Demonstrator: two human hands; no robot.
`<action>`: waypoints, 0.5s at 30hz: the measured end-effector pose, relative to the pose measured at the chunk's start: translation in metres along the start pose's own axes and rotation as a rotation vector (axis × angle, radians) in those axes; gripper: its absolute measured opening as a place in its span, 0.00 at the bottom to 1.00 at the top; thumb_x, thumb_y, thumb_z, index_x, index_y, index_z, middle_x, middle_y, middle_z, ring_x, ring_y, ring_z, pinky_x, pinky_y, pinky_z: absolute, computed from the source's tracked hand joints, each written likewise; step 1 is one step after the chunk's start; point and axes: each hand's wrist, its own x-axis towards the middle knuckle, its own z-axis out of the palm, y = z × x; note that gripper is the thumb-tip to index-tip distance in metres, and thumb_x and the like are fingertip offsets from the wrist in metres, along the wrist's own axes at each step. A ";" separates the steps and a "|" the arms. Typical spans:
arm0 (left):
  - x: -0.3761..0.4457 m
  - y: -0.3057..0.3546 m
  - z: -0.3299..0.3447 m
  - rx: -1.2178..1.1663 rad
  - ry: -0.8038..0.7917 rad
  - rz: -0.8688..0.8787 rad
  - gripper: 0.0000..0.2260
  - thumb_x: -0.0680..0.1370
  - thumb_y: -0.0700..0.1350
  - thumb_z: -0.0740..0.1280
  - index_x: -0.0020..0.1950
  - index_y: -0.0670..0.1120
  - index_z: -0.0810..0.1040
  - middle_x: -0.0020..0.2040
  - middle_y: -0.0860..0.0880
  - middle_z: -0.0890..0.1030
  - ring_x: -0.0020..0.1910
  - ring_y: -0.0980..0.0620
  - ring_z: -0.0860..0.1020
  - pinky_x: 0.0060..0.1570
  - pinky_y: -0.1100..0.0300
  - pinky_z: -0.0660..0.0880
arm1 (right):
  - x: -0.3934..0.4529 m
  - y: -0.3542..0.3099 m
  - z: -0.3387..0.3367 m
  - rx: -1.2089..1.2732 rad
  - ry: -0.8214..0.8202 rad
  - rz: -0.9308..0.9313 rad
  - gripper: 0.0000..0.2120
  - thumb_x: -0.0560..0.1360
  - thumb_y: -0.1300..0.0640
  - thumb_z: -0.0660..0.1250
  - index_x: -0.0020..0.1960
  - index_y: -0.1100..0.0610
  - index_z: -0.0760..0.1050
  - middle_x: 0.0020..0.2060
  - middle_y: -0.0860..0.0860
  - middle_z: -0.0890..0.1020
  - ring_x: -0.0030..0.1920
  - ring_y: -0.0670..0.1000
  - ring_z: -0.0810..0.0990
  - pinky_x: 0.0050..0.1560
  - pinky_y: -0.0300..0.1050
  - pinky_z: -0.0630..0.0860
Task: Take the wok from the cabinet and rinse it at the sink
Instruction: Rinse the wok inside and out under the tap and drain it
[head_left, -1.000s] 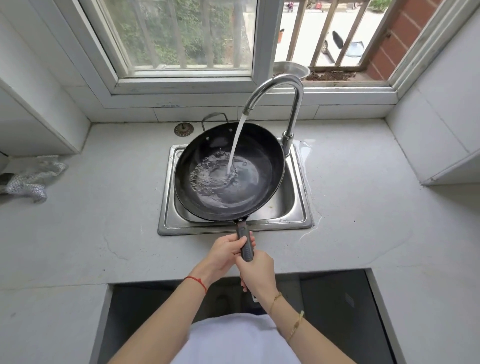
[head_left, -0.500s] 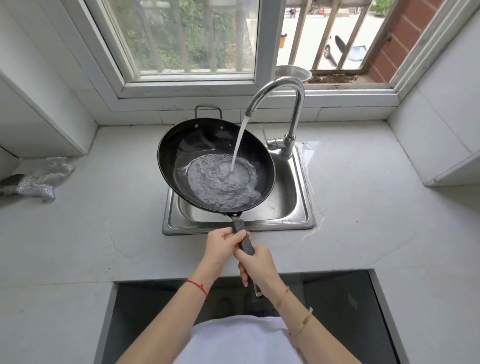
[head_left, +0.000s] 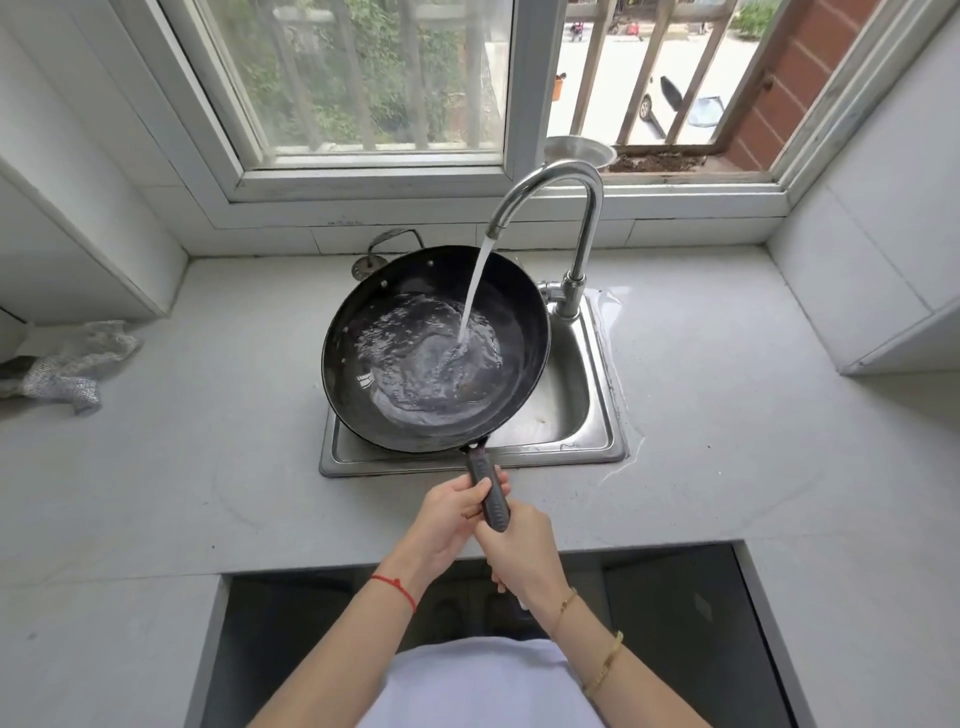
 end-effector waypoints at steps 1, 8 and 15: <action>0.000 0.000 0.000 0.003 -0.009 0.004 0.09 0.80 0.34 0.62 0.56 0.38 0.80 0.53 0.44 0.84 0.54 0.49 0.81 0.55 0.58 0.77 | 0.000 0.001 -0.001 0.012 -0.002 -0.002 0.11 0.78 0.55 0.64 0.37 0.52 0.74 0.27 0.54 0.78 0.22 0.51 0.77 0.21 0.41 0.74; -0.007 0.009 -0.008 -0.168 -0.064 -0.012 0.10 0.77 0.37 0.64 0.56 0.37 0.79 0.49 0.44 0.82 0.49 0.50 0.81 0.47 0.60 0.81 | 0.005 -0.004 0.000 0.283 -0.192 0.086 0.06 0.77 0.64 0.63 0.41 0.61 0.74 0.26 0.56 0.75 0.20 0.50 0.72 0.20 0.41 0.71; -0.011 0.015 -0.021 -0.367 -0.171 -0.111 0.22 0.72 0.44 0.74 0.64 0.39 0.78 0.47 0.45 0.80 0.49 0.49 0.79 0.54 0.55 0.80 | 0.006 -0.011 0.000 0.506 -0.382 0.208 0.11 0.77 0.65 0.62 0.35 0.60 0.69 0.22 0.52 0.70 0.19 0.48 0.67 0.20 0.38 0.66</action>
